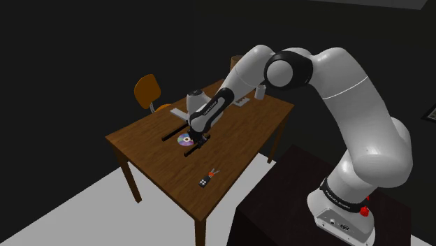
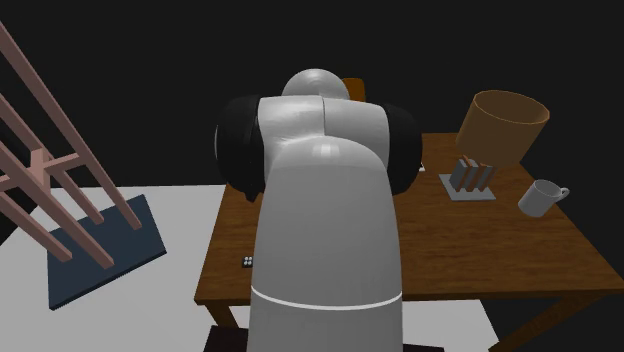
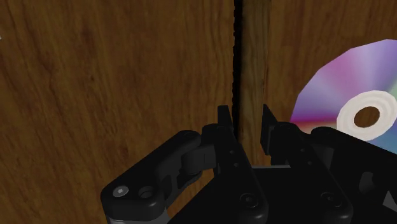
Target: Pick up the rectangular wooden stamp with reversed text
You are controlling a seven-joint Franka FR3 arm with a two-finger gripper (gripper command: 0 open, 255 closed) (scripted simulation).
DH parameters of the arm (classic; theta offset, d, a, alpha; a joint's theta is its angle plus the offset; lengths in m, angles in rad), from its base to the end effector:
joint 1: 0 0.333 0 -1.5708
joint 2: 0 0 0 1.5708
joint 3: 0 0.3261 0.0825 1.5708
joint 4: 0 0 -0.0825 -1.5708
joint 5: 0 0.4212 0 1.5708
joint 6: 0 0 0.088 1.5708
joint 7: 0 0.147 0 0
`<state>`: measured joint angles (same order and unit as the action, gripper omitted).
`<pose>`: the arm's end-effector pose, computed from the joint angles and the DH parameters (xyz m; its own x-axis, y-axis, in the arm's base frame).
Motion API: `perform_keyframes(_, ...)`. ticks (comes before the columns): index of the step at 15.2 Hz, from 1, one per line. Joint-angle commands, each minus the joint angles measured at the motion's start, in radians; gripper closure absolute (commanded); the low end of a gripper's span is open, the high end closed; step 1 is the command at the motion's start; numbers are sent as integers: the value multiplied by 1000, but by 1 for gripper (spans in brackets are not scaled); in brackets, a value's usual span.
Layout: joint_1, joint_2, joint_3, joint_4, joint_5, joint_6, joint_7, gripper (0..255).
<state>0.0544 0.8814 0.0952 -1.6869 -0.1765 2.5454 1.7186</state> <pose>0.6803 0.1000 0.0210 0.1148 -0.9931 0.0253 -0.9933 -0.1145 0.0133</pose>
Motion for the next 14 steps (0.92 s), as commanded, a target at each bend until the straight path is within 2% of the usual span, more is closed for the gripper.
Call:
perform_keyframes(1, 0, 2, -1, -5, 0, -2, 0, 255)
perform_keyframes(14, -12, -123, 15, -55, 13, -77, -9, 255)
